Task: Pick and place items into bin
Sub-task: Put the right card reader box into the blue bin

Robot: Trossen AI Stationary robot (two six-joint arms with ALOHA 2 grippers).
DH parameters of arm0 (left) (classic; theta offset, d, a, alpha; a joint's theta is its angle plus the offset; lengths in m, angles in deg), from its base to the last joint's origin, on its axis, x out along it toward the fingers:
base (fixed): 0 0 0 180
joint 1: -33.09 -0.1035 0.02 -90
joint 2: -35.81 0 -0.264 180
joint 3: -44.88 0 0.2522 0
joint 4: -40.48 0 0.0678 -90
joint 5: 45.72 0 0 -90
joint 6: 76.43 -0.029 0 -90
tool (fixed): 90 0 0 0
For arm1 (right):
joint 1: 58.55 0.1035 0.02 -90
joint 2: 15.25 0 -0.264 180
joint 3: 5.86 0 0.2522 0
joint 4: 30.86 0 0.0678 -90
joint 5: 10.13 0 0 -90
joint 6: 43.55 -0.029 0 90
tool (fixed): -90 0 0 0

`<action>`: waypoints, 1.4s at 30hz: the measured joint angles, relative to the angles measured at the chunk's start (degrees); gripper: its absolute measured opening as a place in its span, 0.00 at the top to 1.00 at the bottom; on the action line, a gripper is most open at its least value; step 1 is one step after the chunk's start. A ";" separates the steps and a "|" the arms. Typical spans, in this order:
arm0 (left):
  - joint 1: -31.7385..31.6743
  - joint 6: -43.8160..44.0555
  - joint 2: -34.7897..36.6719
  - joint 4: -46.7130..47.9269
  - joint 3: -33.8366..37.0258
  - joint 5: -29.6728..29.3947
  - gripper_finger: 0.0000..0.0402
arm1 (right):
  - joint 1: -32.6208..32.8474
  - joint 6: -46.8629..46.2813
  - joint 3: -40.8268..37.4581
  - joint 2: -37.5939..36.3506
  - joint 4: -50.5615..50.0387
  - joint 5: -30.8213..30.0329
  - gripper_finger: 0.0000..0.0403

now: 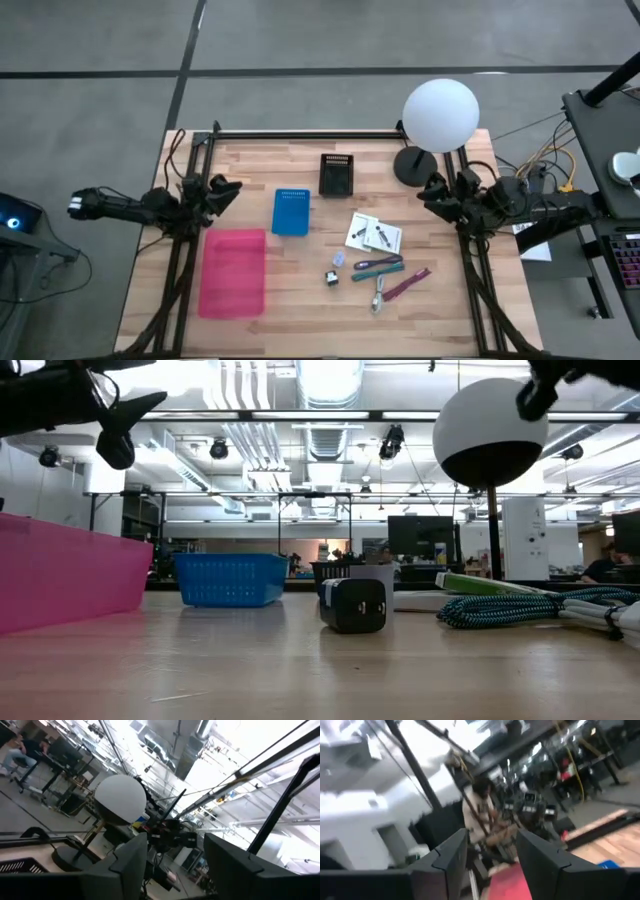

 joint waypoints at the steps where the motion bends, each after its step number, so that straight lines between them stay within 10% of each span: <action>1: 0.00 0.00 -0.01 -0.01 0.00 -0.37 0.55 | 0.00 0.31 2.37 1.58 -3.71 0.42 0.61; 8: 0.00 -0.02 -0.04 0.05 0.00 -0.84 0.55 | -0.02 0.57 17.52 13.21 -30.26 0.97 0.63; 31: 0.00 -0.07 -0.63 0.63 0.02 0.60 0.54 | 8.66 -11.80 31.45 41.89 -36.56 1.32 0.66; 42: 0.00 -0.07 -1.93 0.96 0.31 0.60 0.54 | 15.26 -9.04 49.32 60.55 -71.16 -7.06 0.66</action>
